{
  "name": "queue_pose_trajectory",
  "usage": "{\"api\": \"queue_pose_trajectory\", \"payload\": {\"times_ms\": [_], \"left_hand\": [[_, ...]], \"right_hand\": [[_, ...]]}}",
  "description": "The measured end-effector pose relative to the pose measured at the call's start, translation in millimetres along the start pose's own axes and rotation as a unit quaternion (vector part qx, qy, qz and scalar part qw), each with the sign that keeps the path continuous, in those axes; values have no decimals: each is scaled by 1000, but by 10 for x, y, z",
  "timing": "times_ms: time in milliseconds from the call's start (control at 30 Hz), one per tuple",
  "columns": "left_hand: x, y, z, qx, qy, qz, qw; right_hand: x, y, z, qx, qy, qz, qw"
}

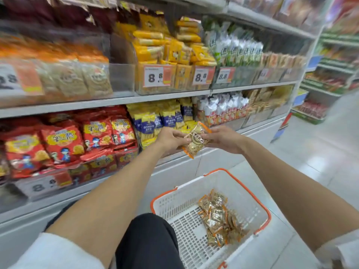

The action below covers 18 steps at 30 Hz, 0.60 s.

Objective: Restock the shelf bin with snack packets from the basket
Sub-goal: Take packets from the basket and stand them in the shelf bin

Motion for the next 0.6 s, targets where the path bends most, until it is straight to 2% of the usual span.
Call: {"api": "queue_pose_trajectory", "payload": {"times_ms": [133, 300, 433, 600], "left_hand": [[-276, 566, 101, 41, -16, -75, 996], [-836, 1272, 244, 93, -4, -218, 971], [-1499, 1786, 311, 148, 79, -273, 947], [-2382, 2144, 225, 183, 169, -304, 919]], "right_hand": [[-8, -672, 56, -32, 48, 92, 994], [290, -1599, 26, -113, 49, 181, 976], [582, -2362, -144, -198, 118, 289, 929], [1029, -3145, -641, -329, 172, 352, 859]]}}
Point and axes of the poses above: each hand's wrist, its own z-axis away from the middle knuckle, its own x-axis out of the palm, y = z × x, the point moved 7 cm from there along -z, towards the middle knuckle, and after that the axes turned 11 degrees about -y, right-handed, at the moved point
